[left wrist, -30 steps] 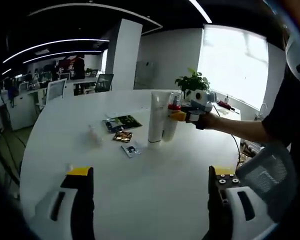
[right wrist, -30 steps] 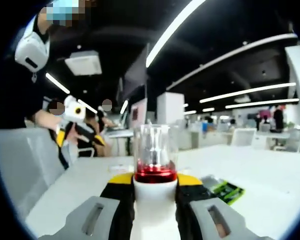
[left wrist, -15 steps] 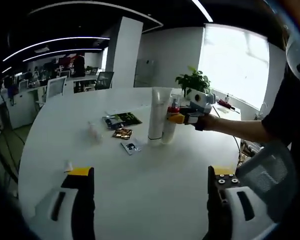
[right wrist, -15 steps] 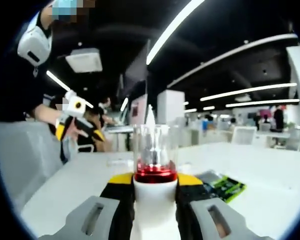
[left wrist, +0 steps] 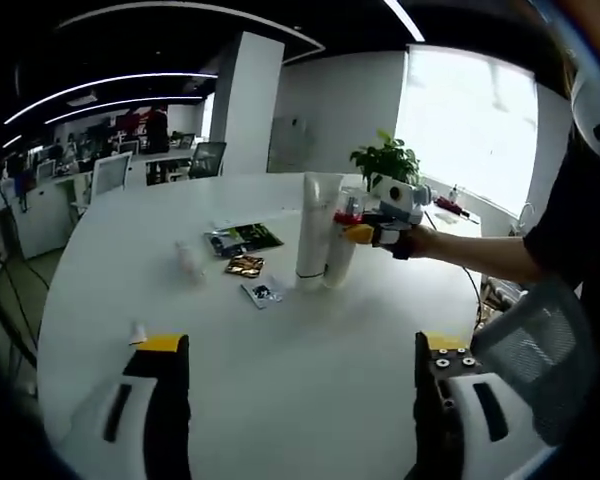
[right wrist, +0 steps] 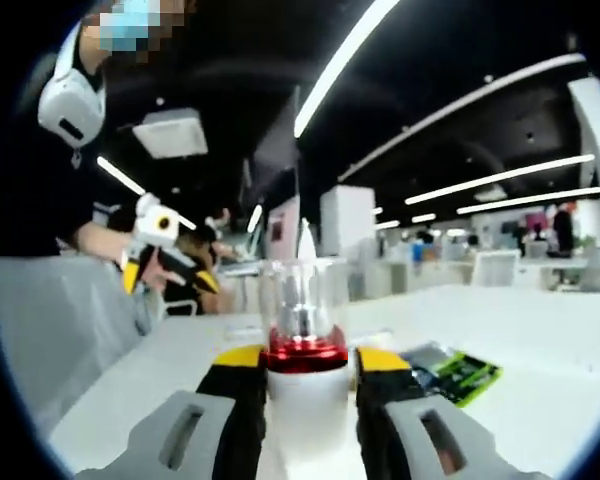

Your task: Arrange the skincare products in the storage area until every visible bottle or jar stands upright without overlapping.

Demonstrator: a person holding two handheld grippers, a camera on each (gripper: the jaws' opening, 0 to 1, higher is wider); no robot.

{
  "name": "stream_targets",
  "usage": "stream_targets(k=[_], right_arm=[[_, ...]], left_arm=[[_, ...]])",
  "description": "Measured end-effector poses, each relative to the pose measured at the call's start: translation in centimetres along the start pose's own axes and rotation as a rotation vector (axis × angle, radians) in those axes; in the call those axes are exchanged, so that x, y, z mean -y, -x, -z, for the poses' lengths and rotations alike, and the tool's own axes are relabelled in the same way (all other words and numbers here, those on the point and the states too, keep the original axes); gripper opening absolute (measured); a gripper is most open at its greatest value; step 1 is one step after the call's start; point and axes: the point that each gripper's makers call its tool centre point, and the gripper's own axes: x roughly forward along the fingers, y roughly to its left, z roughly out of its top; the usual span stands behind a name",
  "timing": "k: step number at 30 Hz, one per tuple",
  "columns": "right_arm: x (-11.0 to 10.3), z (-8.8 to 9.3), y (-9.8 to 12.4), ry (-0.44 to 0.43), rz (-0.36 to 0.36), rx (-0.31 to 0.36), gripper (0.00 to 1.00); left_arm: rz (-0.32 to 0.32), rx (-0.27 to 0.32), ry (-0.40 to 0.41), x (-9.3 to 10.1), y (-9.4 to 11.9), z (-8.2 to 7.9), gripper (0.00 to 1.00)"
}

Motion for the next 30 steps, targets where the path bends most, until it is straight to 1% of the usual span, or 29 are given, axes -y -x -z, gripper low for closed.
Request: stream_targets(k=[1,2,5,6,8,10,11,13,14,15,16,17,18,19,20,21,22,23,25,28,30], right_arm=[[0.2,-0.4,0.1,-0.025,-0.008,0.019,0.35],[0.5,-0.5,0.1,-0.010,-0.005,0.011,0.36],[0.7,0.1,0.0,-0.004,-0.003,-0.034,0.37],[0.8,0.1,0.1,-0.012,-0.001,-0.039,0.38],[0.3,-0.2,0.3,-0.016,0.005,-0.047,0.38],[0.2,-0.5,0.4,-0.024,0.015,-0.057,0.41],[0.0,-0.6,0.5,-0.019,0.027,-0.085,0.46],[-0.1,-0.1,1.0,0.001,0.062,-0.171,0.56],[-0.4,-0.5,0.9,-0.006,0.051,-0.169,0.60],[-0.9,-0.6,1.1,-0.008,0.044,-0.186,0.61],[-1.0,-0.8,1.2,-0.010,0.050,-0.192,0.61],[-1.8,-1.2,1.4,-0.011,0.056,-0.201,0.62],[-2.1,-1.1,1.7,-0.011,0.065,-0.221,0.65],[-2.3,-1.1,1.8,-0.016,0.068,-0.232,0.70],[-2.5,-1.0,2.0,-0.024,0.070,-0.241,0.78],[-3.5,-1.2,2.0,-0.022,0.076,-0.260,0.84],[-3.8,-1.0,2.2,-0.021,0.082,-0.284,0.88],[-4.4,-0.6,2.5,-0.019,0.079,-0.324,0.93],[-4.8,-0.4,2.7,-0.022,0.090,-0.346,0.99],[-5.2,-0.5,3.4,-0.039,0.122,-0.374,0.99],[-5.5,-0.6,4.0,-0.074,0.149,-0.395,0.99]], left_arm=[[-0.001,0.001,0.000,0.0,0.0,0.0,0.88],[0.000,0.001,0.003,0.0,0.1,-0.1,0.88],[0.002,-0.002,0.003,0.1,0.1,-0.2,0.88],[0.003,-0.001,0.002,0.2,0.2,-0.4,0.88],[0.005,0.001,0.000,0.3,0.4,-0.8,0.88],[0.006,-0.001,-0.003,0.3,0.5,-1.1,0.88],[0.008,-0.015,-0.007,0.3,0.6,-1.1,0.87],[0.008,-0.042,-0.021,0.5,0.9,-1.3,0.86],[0.008,-0.044,-0.027,0.6,1.0,-1.5,0.87],[0.010,-0.047,-0.030,0.7,1.1,-1.8,0.89],[0.014,-0.050,-0.032,0.8,1.2,-2.0,0.89],[0.016,-0.054,-0.032,0.9,1.3,-2.1,0.90],[0.014,-0.054,-0.033,0.9,1.4,-2.2,0.90],[0.011,-0.054,-0.034,0.9,1.5,-2.3,0.90],[0.008,-0.058,-0.028,0.9,1.6,-2.4,0.91],[0.009,-0.062,-0.022,0.9,1.7,-2.4,0.91],[0.009,-0.065,-0.018,0.9,1.8,-2.4,0.91],[0.007,-0.066,-0.016,0.9,1.9,-2.5,0.91],[0.007,-0.073,-0.010,1.0,2.3,-2.6,0.92],[-0.005,-0.077,-0.006,1.0,3.1,-3.0,0.91],[-0.015,-0.078,-0.002,0.9,3.6,-3.2,0.90]])
